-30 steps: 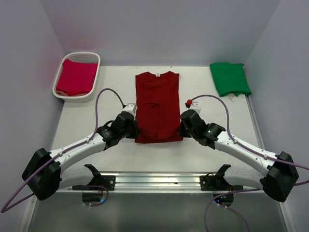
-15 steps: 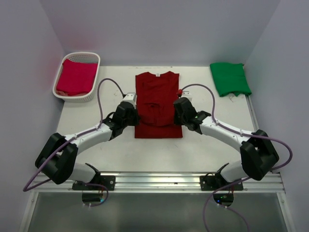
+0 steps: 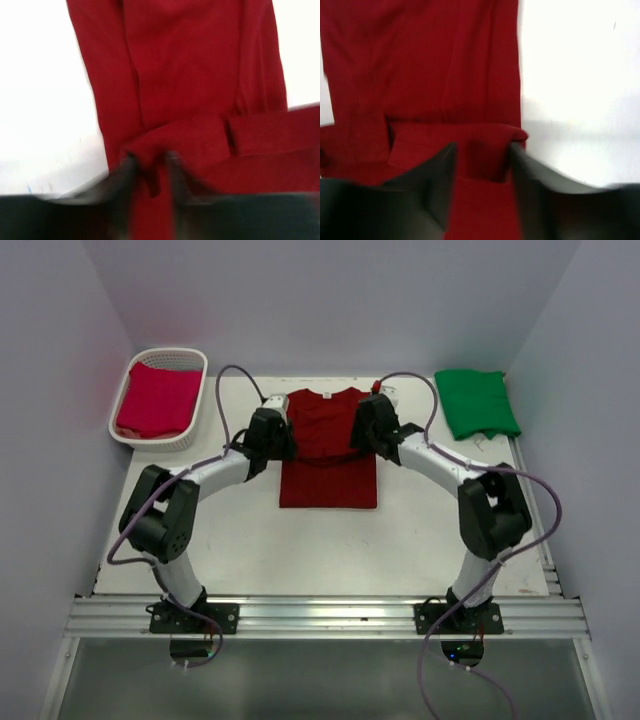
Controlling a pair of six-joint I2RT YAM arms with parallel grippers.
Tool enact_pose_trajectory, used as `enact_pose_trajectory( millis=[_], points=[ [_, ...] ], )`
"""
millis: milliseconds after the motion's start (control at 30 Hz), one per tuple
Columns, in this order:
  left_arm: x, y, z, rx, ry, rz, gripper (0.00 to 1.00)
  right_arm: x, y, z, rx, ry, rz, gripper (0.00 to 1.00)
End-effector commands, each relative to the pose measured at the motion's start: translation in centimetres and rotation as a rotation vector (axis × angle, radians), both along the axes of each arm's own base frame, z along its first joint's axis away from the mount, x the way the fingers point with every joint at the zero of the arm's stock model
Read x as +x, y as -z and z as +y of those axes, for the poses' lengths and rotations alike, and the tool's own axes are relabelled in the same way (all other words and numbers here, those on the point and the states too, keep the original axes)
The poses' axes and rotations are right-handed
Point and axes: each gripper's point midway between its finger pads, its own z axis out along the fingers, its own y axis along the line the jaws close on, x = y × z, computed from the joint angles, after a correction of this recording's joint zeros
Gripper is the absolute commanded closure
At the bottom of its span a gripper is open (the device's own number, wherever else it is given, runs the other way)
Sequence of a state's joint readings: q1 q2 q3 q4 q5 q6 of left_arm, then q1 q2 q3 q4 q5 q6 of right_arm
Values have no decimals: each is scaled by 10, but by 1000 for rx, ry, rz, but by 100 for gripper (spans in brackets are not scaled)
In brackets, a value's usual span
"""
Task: Fold and stack the t-shirts
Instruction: Fold the tshirt
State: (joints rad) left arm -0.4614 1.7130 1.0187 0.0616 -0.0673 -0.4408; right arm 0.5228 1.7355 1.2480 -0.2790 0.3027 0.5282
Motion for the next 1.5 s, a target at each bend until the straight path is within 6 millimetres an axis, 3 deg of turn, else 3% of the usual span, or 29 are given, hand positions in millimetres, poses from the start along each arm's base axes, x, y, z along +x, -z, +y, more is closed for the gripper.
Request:
enact_pose_trajectory(
  millis=[0,33,67,100,133,167,200,233,267,333,367,433,500,533,567,633,767,900,1033,1300,1467],
  points=[
    [65,-25,16,-29,-55,-62,53,63,-10,-20,-19,113,-40,29],
    [77,-15,34,-30,-112,-29,25,78,-8,-24,-36,136,-19,5],
    [85,-22,39,-40,-127,-38,0,82,-12,-25,-43,139,-15,1],
    [87,-25,44,-47,-134,-40,0,82,-16,-27,-49,142,-15,1],
    [87,-41,51,-60,-145,-73,0,80,-13,-27,-47,133,-22,1],
    [81,-40,58,-60,-158,-91,0,77,-27,-28,-33,122,-60,1],
    [75,-46,59,-72,-153,-113,0,73,-27,-27,-21,105,-71,1],
    [69,-64,60,-95,-152,-150,0,63,-14,-30,-25,97,-51,1],
    [58,-56,60,-100,-143,-131,0,57,-25,-33,-21,95,-69,1],
    [45,-61,57,-126,-123,-129,0,40,-14,-37,-21,82,-49,1],
    [32,-47,56,-124,-108,-83,0,34,-23,-41,-13,84,-66,1],
    [18,-42,53,-137,-89,-51,0,17,-16,-44,-4,69,-45,1],
    [-6,-18,48,-112,-61,31,0,2,-24,-44,39,64,-46,1],
    [-17,-16,39,-113,-32,45,0,-11,-13,-44,47,50,-13,2],
    [-35,0,35,-112,1,89,0,-18,-13,-41,77,36,-2,3],
    [-57,10,24,-112,44,128,0,-38,-6,-41,114,20,21,4],
    [-103,41,17,-123,121,230,0,-74,9,-27,251,-34,79,10],
    [-113,40,17,-138,139,231,0,-90,17,-17,350,-47,109,27],
    [-121,47,19,-151,147,252,0,-101,33,-14,416,-26,140,36],
    [-135,82,21,-232,157,385,0,-115,62,-14,455,4,223,39],
    [-139,96,21,-237,150,446,10,-112,65,-15,460,9,212,38]
  ],
)
